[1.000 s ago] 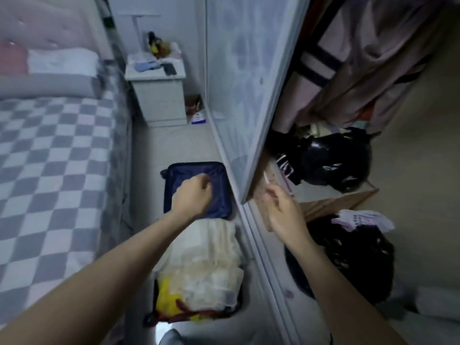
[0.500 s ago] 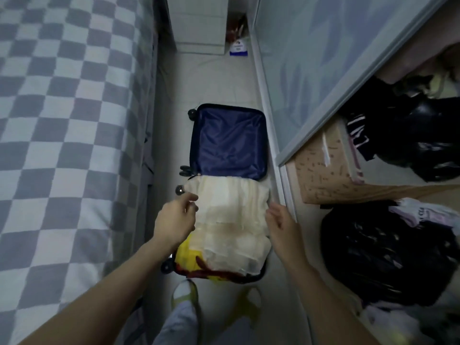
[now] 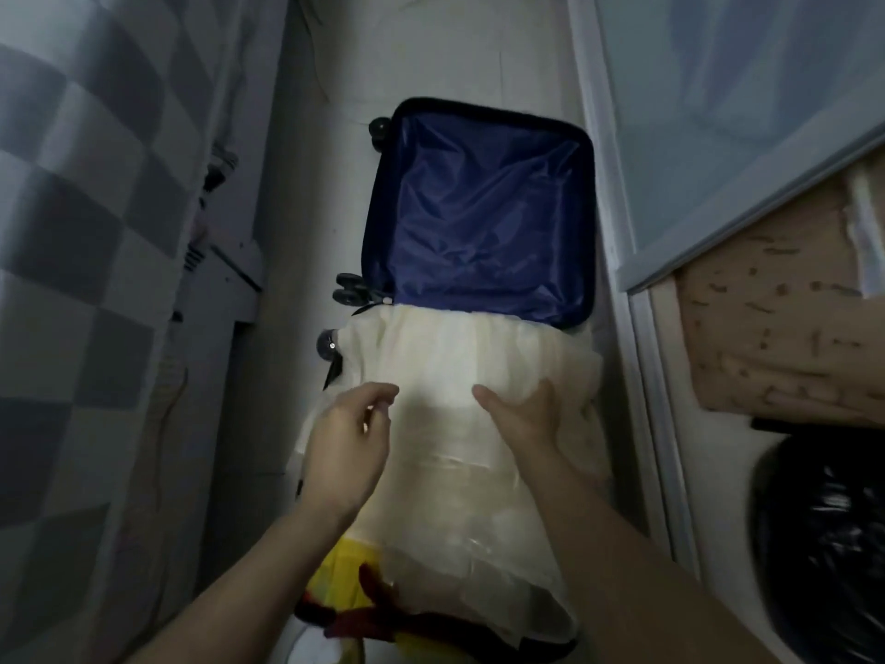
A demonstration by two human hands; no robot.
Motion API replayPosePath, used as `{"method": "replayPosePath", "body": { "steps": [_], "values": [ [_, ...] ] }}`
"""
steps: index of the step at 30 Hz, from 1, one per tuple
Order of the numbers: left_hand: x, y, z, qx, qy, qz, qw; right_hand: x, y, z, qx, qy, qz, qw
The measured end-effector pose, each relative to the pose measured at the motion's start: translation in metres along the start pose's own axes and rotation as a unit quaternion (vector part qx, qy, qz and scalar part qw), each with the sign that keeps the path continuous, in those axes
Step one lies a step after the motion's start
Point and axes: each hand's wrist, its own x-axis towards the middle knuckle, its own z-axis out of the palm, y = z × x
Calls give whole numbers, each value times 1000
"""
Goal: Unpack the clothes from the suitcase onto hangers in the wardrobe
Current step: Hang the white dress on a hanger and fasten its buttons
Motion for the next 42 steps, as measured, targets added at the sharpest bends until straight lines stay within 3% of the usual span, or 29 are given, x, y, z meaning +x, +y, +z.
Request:
{"method": "replayPosePath", "body": {
  "steps": [3, 8, 14, 20, 23, 26, 29, 31, 34, 36, 41, 42],
  "values": [
    [10, -33, 20, -22, -9, -16, 1000, 36, 3, 29, 24, 21, 22, 999],
    [19, -63, 37, -29, -16, -48, 998, 77, 18, 54, 8, 30, -72, 997],
    [1, -40, 31, -58, -38, -85, 994, 40, 7, 31, 70, 50, -125, 988],
    [-26, 48, -15, -82, -36, -72, 993, -81, -20, -28, 106, 1, -207, 973],
    [-43, 115, -50, -148, -19, -92, 984, -149, -41, -65, 110, -3, -250, 962],
    [-67, 183, -93, -224, -52, -199, 953, -220, -75, -114, 156, -29, -306, 939],
    [-87, 236, -134, -331, -170, -269, 888, -278, -95, -153, 114, 11, -413, 903],
    [-95, 265, -152, -379, -201, -268, 863, -309, -101, -175, 3, 17, -492, 871],
    [-112, 301, -172, -349, -131, -181, 910, -362, -108, -214, -97, 28, -583, 806],
    [-139, 333, -191, -381, -108, -105, 912, -399, -117, -240, -117, 29, -621, 775],
    [-193, 381, -239, -470, -120, -31, 874, -478, -134, -326, 116, 269, -639, 711],
    [-198, 386, -247, -468, -105, -25, 877, -486, -143, -344, 169, 290, -600, 726]
  ]
}}
